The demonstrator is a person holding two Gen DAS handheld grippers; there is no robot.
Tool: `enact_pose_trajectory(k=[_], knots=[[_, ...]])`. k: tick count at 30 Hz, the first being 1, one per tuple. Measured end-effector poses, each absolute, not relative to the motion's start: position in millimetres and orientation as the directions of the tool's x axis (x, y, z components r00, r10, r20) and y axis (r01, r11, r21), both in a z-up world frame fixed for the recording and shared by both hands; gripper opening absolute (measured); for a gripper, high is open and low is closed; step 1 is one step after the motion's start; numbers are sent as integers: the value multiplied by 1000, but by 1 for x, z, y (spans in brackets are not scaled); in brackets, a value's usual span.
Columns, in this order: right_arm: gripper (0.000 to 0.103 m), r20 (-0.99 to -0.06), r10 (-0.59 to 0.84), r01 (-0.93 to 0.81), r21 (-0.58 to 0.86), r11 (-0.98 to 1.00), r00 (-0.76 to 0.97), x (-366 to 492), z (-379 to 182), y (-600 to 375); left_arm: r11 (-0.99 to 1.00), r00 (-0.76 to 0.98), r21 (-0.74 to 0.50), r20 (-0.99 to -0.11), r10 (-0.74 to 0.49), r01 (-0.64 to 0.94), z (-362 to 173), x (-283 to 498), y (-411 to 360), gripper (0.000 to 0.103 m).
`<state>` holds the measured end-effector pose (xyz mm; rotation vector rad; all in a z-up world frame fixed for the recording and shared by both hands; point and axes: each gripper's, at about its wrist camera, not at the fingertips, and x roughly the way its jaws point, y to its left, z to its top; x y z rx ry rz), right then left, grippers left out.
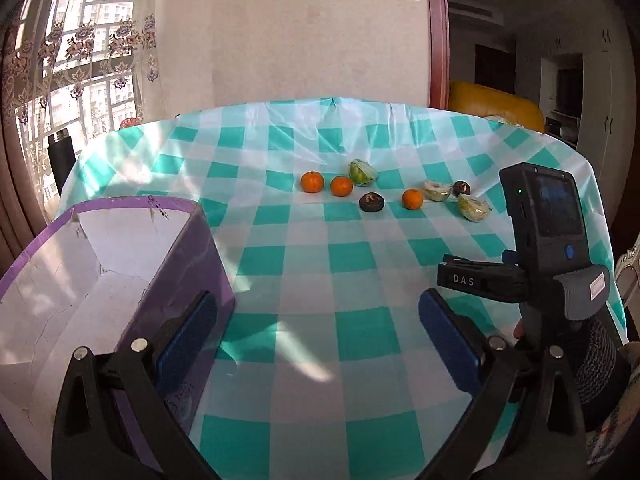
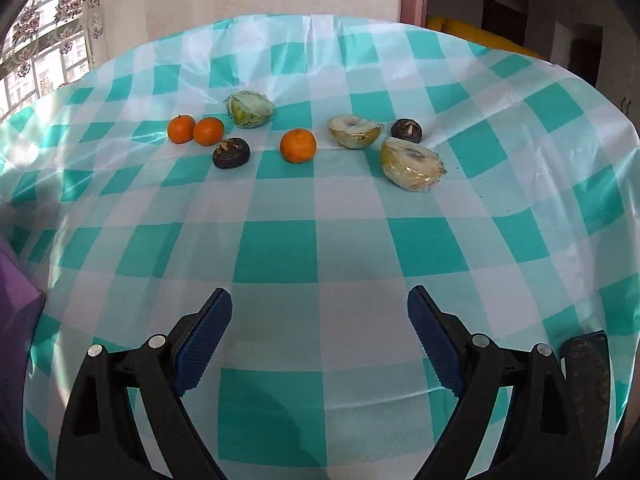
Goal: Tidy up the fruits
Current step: 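Bring both tools back over the fruits on the tablecloth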
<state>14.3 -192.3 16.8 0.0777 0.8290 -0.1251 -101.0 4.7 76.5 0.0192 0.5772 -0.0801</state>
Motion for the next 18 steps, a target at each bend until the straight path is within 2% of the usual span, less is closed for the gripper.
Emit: enact_pose_trajectory(k=[4, 8, 14, 18], knots=[[86, -746, -138, 218, 10, 976, 652, 25, 11, -216, 994, 779, -106, -620, -91, 32, 50, -49, 3, 101], [86, -761, -153, 271, 30, 962, 630, 39, 9, -230, 981, 751, -194, -643, -149, 29, 36, -16, -4, 101], [86, -754, -174, 294, 26, 956, 633, 60, 13, -239, 981, 730, -192, -665, -159, 40, 23, 12, -19, 101], [86, -771, -176, 301, 21, 953, 612, 79, 11, -246, 969, 702, -242, -682, -205, 49, 17, 21, -16, 101]])
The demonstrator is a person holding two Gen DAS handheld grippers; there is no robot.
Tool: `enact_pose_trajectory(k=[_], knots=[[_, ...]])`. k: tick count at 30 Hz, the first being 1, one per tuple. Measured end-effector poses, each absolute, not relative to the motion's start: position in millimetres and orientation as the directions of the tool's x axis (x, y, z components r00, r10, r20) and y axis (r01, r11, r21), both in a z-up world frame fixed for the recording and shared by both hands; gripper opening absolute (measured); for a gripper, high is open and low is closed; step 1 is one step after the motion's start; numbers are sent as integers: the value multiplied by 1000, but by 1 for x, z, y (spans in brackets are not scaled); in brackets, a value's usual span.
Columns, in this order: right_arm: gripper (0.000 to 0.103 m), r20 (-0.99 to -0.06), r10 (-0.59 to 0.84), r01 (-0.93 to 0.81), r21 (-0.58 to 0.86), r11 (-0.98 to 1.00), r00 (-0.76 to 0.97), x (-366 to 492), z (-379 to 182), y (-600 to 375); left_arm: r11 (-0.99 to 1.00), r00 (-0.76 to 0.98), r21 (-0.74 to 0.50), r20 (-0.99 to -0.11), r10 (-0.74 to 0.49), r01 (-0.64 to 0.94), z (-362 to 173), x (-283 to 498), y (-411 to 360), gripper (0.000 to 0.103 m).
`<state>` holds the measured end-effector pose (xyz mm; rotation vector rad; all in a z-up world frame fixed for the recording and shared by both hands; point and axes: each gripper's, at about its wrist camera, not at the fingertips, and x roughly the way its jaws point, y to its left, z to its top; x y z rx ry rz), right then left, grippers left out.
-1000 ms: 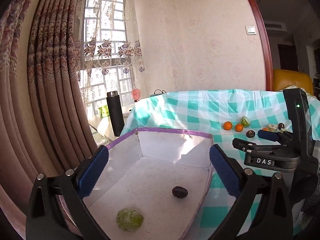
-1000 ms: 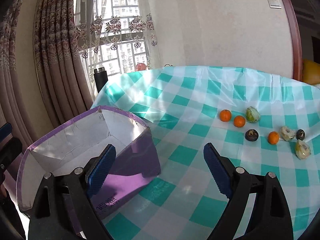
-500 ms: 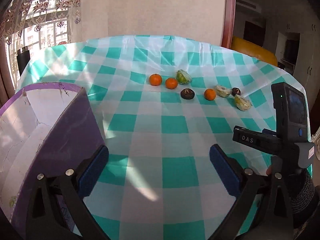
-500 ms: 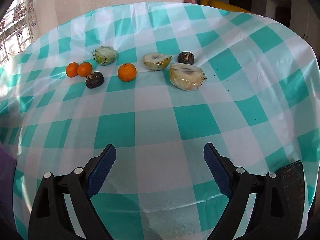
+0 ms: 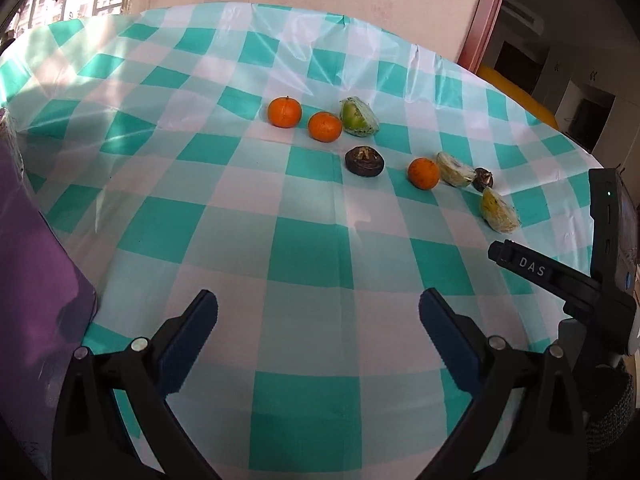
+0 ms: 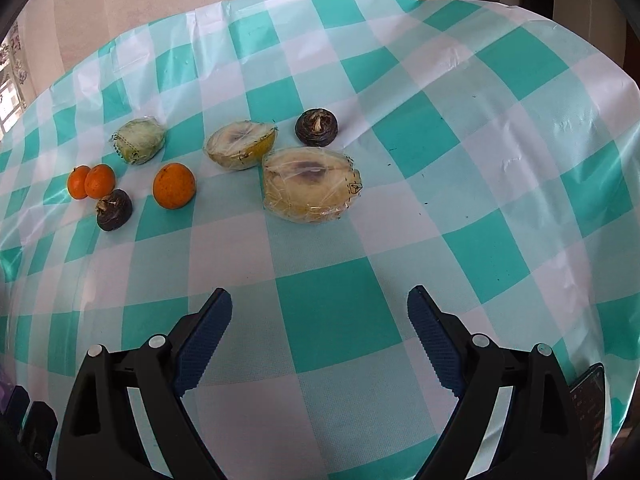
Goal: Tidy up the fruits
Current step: 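Bring both tools back over the fruits on the tablecloth, then grasp the large plastic-wrapped cut melon half with the right tool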
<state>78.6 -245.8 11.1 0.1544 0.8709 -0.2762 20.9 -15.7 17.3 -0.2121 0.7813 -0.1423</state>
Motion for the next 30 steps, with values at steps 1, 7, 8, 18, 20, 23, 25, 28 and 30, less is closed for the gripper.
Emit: enact_pose_trajectory(k=[1, 7, 8, 18, 20, 23, 25, 28, 30], knots=[[86, -773, -178, 304, 20, 952, 609, 83, 11, -247, 963, 696, -264, -683, -223, 49, 15, 22, -13, 101], [86, -776, -66, 265, 132, 955, 627, 105, 9, -260, 932, 702, -358, -653, -286, 47, 14, 18, -1, 101], [88, -768, -46, 260, 159, 952, 639, 106, 9, -263, 929, 701, -367, -650, -294, 50, 13, 18, 0, 101], [89, -754, -4, 245, 208, 947, 657, 139, 12, -272, 933, 697, -353, -651, -301, 73, 14, 17, -8, 101], [88, -762, -28, 259, 185, 948, 647, 147, 11, -272, 930, 686, -358, -658, -310, 78, 13, 19, -8, 101], [77, -777, -110, 285, 93, 954, 619, 154, 10, -264, 927, 675, -370, -667, -315, 67, 12, 22, -6, 101], [68, -779, -150, 288, 41, 957, 609, 156, 10, -257, 927, 669, -372, -675, -311, 56, 11, 28, -6, 101], [62, -778, -168, 294, 22, 955, 605, 157, 10, -254, 938, 658, -340, -692, -298, 68, 12, 43, -13, 101], [61, -775, -155, 293, 41, 955, 613, 156, 10, -256, 942, 653, -329, -700, -289, 63, 13, 58, -18, 101]])
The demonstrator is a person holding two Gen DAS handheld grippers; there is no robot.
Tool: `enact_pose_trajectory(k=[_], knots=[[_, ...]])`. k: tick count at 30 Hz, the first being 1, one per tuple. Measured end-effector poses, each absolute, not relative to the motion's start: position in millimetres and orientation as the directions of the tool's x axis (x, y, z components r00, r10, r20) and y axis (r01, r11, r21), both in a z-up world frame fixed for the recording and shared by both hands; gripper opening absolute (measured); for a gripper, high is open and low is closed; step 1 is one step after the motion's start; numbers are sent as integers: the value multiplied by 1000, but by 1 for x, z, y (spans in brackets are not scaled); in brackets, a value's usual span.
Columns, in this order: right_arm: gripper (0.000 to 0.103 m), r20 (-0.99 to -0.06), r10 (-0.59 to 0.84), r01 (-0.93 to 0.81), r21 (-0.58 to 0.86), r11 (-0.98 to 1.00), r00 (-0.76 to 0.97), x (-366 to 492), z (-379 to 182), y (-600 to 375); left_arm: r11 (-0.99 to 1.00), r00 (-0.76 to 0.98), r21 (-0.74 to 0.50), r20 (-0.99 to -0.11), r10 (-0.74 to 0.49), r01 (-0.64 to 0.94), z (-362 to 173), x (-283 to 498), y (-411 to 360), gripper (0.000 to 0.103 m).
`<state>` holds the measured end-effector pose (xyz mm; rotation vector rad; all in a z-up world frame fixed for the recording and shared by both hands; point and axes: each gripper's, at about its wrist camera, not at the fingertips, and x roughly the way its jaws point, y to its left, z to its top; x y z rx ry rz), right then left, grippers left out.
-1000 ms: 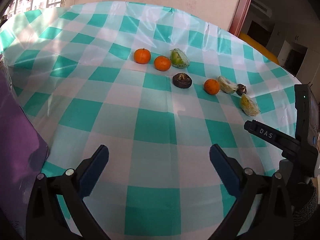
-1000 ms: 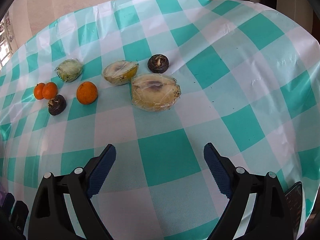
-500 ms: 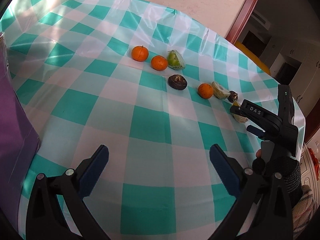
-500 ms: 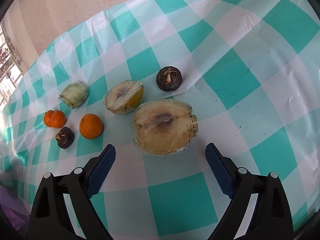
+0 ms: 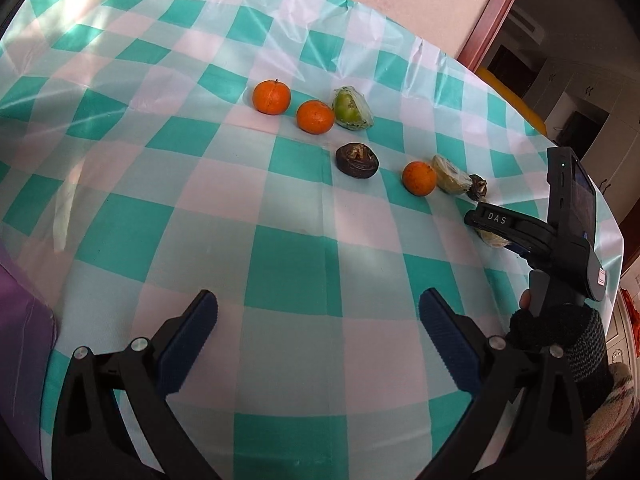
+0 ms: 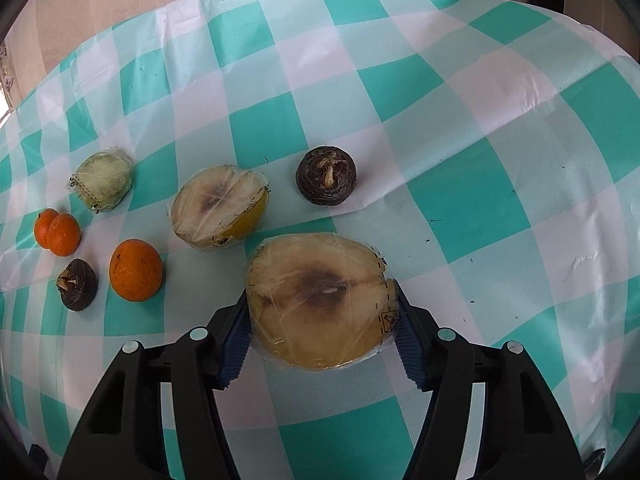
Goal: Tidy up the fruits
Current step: 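Grasp the large plastic-wrapped cut melon half with the right tool, then grasp a dark round fruit with the left tool while the right tool holds the melon half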
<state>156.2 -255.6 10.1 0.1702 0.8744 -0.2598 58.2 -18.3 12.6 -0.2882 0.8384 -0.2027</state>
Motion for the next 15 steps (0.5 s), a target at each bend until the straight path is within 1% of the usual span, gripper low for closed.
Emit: enact_pose_trajectory(k=[3, 5, 10, 13, 15], knots=[[61, -762, -99, 285, 116, 951, 641, 151, 11, -262, 950, 650, -311, -714, -260, 39, 13, 86, -25, 101], [61, -757, -86, 284, 135, 949, 647, 149, 11, -264, 958, 645, -285, -727, -236, 30, 13, 107, -32, 101], [61, -752, -70, 282, 157, 947, 655, 147, 10, -265, 985, 652, -168, -744, -149, 34, 16, 156, -63, 100], [61, -751, -65, 278, 162, 947, 657, 147, 10, -264, 992, 642, -110, -757, -122, 59, 15, 180, -82, 91], [61, -751, -61, 274, 163, 948, 658, 144, 9, -267, 995, 634, -59, -767, -99, 84, 14, 191, -94, 82]])
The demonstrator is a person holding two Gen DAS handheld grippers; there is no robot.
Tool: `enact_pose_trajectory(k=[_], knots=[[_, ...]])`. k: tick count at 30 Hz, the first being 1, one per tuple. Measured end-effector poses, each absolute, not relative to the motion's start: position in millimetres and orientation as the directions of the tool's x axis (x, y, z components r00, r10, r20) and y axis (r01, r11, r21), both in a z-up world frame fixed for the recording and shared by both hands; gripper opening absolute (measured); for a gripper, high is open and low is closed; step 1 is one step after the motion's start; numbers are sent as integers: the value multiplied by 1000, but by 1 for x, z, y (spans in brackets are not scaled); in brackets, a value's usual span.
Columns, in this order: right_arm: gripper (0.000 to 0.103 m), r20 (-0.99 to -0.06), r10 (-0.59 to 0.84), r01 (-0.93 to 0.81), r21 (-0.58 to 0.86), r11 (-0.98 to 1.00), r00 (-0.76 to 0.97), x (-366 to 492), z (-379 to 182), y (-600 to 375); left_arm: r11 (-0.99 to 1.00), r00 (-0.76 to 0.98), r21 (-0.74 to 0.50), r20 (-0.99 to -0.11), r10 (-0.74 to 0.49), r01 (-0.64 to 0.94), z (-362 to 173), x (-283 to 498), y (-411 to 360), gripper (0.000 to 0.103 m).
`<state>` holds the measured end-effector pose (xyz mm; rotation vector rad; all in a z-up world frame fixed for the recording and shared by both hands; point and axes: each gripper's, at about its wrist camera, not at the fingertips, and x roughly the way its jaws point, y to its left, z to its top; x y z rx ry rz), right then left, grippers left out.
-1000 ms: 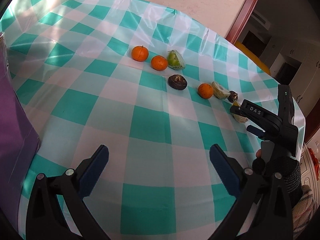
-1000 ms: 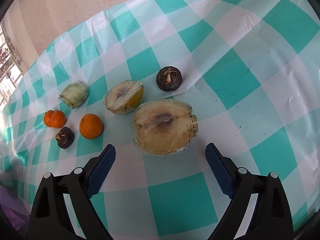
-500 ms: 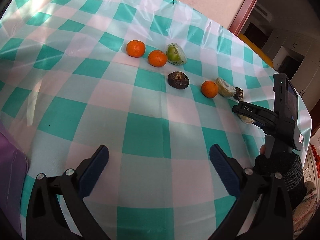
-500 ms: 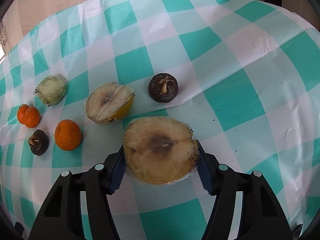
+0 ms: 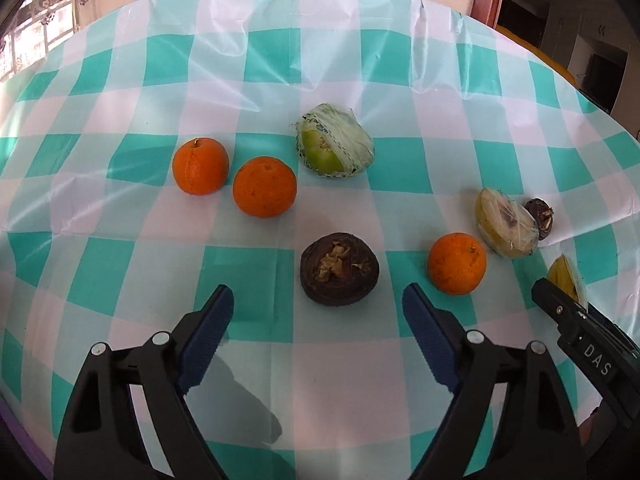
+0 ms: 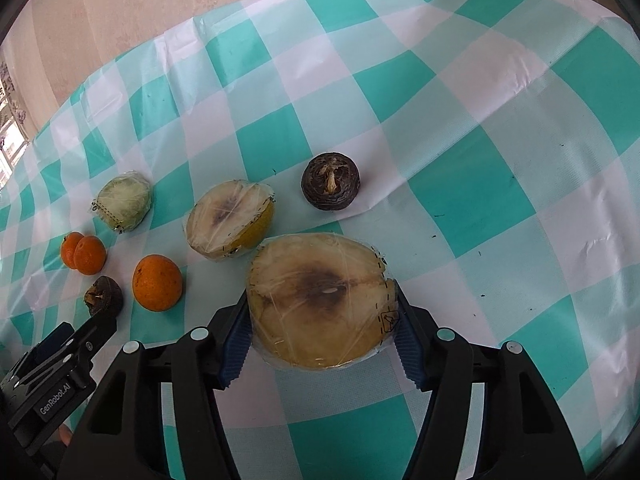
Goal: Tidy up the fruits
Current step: 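Grasp a dark round fruit with the left tool while the right tool holds the melon half, then carry the dark fruit in the left tool and melon half in the right tool to the box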
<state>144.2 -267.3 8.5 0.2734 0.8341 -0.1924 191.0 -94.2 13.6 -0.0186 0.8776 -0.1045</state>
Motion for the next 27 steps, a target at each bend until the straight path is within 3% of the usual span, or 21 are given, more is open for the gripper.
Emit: enact_pose_trajectory(k=[2, 4, 6, 11, 15, 18, 27], knots=[[61, -749, -53, 269, 170, 948, 660, 144, 9, -267, 994, 635, -14, -769, -78, 105, 13, 199, -104, 78], [61, -747, -45, 266, 179, 947, 663, 142, 9, -269, 992, 626, 16, -777, -68, 128, 10, 203, -111, 63], [61, -745, -40, 264, 186, 946, 666, 141, 10, -270, 989, 633, 20, -770, -77, 145, 12, 202, -114, 42], [61, -742, -33, 263, 195, 945, 669, 141, 10, -272, 989, 655, -29, -746, -117, 145, 16, 189, -106, 41], [61, -739, -24, 261, 207, 943, 673, 140, 10, -274, 985, 671, -140, -721, -173, 104, 20, 178, -84, 41], [62, -724, 18, 245, 257, 935, 689, 136, 10, -279, 969, 673, -236, -706, -219, 68, 18, 169, -65, 41], [61, -691, 146, 137, 338, 931, 708, 123, 11, -273, 932, 668, -356, -676, -312, 75, 16, 118, -47, 41]])
